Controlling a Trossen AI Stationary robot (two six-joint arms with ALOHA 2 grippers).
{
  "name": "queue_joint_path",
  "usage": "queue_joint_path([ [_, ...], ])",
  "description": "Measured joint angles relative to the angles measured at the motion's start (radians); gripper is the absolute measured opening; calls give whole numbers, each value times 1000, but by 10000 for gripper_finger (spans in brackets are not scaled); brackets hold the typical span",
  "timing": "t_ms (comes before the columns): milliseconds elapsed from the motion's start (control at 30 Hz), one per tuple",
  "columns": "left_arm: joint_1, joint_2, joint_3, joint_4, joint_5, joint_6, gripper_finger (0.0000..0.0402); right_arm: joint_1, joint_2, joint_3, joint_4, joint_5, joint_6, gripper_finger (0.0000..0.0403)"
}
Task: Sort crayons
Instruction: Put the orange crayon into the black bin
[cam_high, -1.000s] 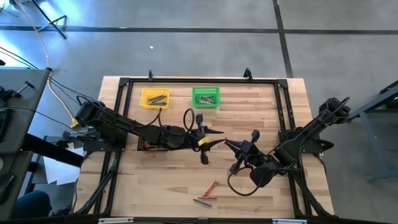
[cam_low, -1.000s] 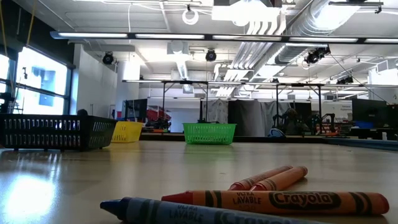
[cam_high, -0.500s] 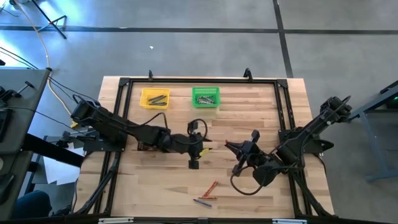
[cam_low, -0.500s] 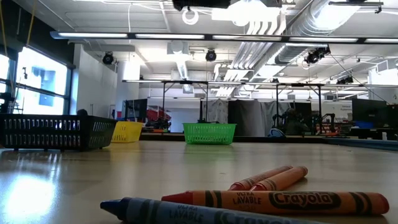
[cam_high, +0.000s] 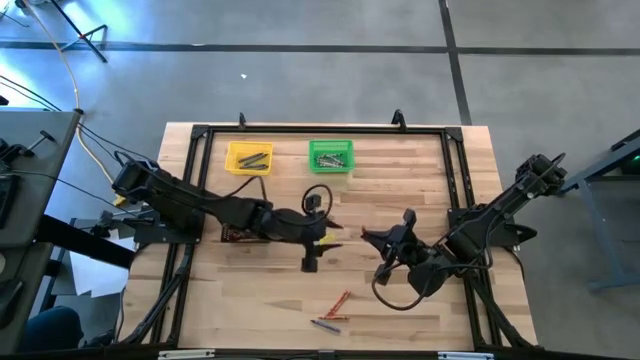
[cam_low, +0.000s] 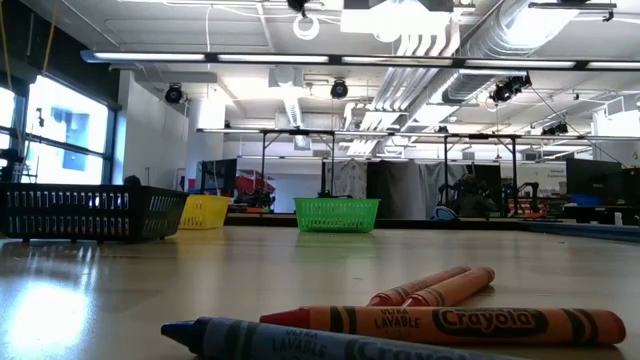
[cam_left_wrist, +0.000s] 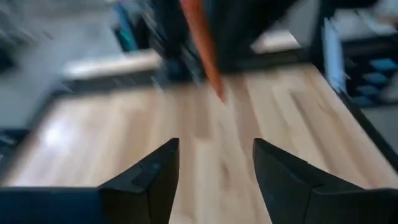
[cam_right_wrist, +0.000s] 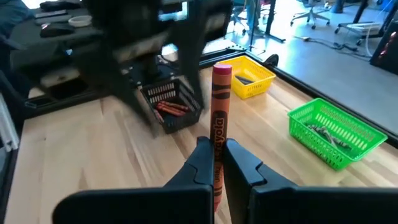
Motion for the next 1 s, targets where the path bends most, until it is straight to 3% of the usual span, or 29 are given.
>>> queue_joint_path([
  [133, -1, 0, 0, 159, -172, 58, 187, 0, 0, 0, 0, -23, -1, 0],
  [233, 1, 0, 1, 226, -233, 45, 183, 2, 0, 0, 0, -23, -14, 0],
  [467, 6, 27, 1, 315, -160, 13, 182, 3, 0, 0, -1, 32, -57, 7],
  [1000, 9, 37, 1, 406, -127, 5, 181, -34, 0, 0, 36, 113, -124, 9],
])
